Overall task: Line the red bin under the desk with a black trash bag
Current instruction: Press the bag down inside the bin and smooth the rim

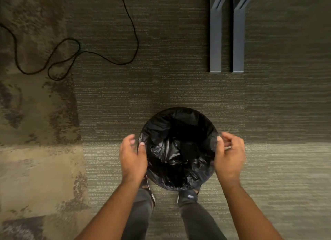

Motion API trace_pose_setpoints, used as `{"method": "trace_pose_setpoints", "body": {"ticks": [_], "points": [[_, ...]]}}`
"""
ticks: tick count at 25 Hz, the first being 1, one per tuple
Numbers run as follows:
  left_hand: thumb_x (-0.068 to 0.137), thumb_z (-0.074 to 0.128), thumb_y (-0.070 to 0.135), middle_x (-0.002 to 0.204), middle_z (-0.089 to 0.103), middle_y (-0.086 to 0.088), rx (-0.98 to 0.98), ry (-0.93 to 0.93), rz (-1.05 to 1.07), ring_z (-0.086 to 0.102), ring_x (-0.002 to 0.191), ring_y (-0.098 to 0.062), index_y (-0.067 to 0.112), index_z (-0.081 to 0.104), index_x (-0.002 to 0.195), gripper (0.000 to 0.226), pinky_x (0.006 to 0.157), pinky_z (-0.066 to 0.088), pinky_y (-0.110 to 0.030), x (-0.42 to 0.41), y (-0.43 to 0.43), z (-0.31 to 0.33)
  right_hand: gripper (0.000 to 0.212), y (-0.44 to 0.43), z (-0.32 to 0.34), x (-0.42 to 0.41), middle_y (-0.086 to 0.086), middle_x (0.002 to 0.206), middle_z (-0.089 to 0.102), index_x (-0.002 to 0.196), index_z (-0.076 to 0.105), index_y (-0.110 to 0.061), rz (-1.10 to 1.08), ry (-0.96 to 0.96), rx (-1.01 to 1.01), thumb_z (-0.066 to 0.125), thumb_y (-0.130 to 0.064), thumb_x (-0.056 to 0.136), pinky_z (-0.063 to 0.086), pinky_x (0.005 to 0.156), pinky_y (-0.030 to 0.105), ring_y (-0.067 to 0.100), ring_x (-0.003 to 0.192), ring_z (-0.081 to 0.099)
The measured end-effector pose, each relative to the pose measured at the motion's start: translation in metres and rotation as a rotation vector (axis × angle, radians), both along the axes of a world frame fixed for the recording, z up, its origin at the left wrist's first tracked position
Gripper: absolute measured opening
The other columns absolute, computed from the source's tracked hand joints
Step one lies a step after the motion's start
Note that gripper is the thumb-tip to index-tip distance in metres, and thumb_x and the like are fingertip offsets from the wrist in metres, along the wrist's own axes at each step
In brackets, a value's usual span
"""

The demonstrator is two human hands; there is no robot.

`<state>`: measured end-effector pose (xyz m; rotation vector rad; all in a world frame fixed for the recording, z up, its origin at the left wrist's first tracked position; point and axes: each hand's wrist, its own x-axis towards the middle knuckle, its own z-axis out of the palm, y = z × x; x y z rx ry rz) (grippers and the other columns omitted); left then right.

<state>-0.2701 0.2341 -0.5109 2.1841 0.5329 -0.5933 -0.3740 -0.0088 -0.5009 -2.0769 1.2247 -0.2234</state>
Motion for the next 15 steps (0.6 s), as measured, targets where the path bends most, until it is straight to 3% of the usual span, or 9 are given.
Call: {"method": "trace_pose_setpoints", "body": {"ticks": [3, 5, 7, 11, 15], "points": [[0.104, 0.064, 0.016, 0.124, 0.070, -0.006, -0.017, 0.193, 0.137, 0.067, 0.105, -0.020, 0.015, 0.061, 0.135, 0.031, 0.089, 0.051, -0.025, -0.004, 0.006, 0.010, 0.034, -0.006, -0.014, -0.028, 0.014, 0.118, 0.067, 0.128, 0.064, -0.003, -0.190, 0.136, 0.153, 0.058, -0.026, 0.104, 0.052, 0.087, 0.037, 0.027, 0.099, 0.065], [0.104, 0.061, 0.012, 0.111, 0.076, -0.002, -0.001, 0.291, 0.101, 0.072, 0.094, -0.018, 0.022, 0.068, 0.112, 0.014, 0.086, 0.059, -0.032, -0.012, 0.012, 0.007, 0.035, 0.000, -0.022, -0.043, 0.015, 0.107, 0.073, 0.118, 0.068, -0.005, -0.220, 0.274, 0.256, 0.053, -0.033, 0.104, 0.052, 0.083, 0.039, 0.035, 0.097, 0.069], [0.102, 0.062, 0.013, 0.098, 0.082, -0.002, -0.007, 0.394, 0.010, 0.079, 0.087, -0.023, 0.028, 0.070, 0.099, 0.018, 0.083, 0.067, -0.048, -0.021, 0.017, 0.002, 0.031, 0.011, -0.024, -0.052, 0.012, 0.087, 0.071, 0.103, 0.069, -0.008, -0.191, 0.388, 0.318, 0.052, -0.033, 0.103, 0.050, 0.073, 0.038, 0.037, 0.085, 0.068], [0.104, 0.059, 0.005, 0.095, 0.082, 0.000, -0.050, 0.367, 0.016, 0.081, 0.087, -0.025, 0.030, 0.071, 0.100, 0.028, 0.081, 0.068, -0.053, -0.023, 0.014, -0.001, 0.007, 0.024, -0.024, -0.054, 0.004, 0.080, 0.072, 0.095, 0.067, -0.013, -0.159, 0.310, 0.403, 0.062, -0.017, 0.099, 0.053, 0.069, 0.036, 0.032, 0.080, 0.071], [0.106, 0.054, 0.003, 0.105, 0.082, 0.000, -0.125, 0.331, 0.055, 0.081, 0.093, -0.023, 0.028, 0.071, 0.106, 0.030, 0.084, 0.068, -0.051, -0.006, 0.003, 0.002, 0.011, 0.013, -0.023, -0.039, 0.005, 0.078, 0.073, 0.091, 0.067, -0.016, -0.157, 0.255, 0.414, 0.062, -0.018, 0.100, 0.061, 0.070, 0.046, 0.030, 0.076, 0.072]]}}
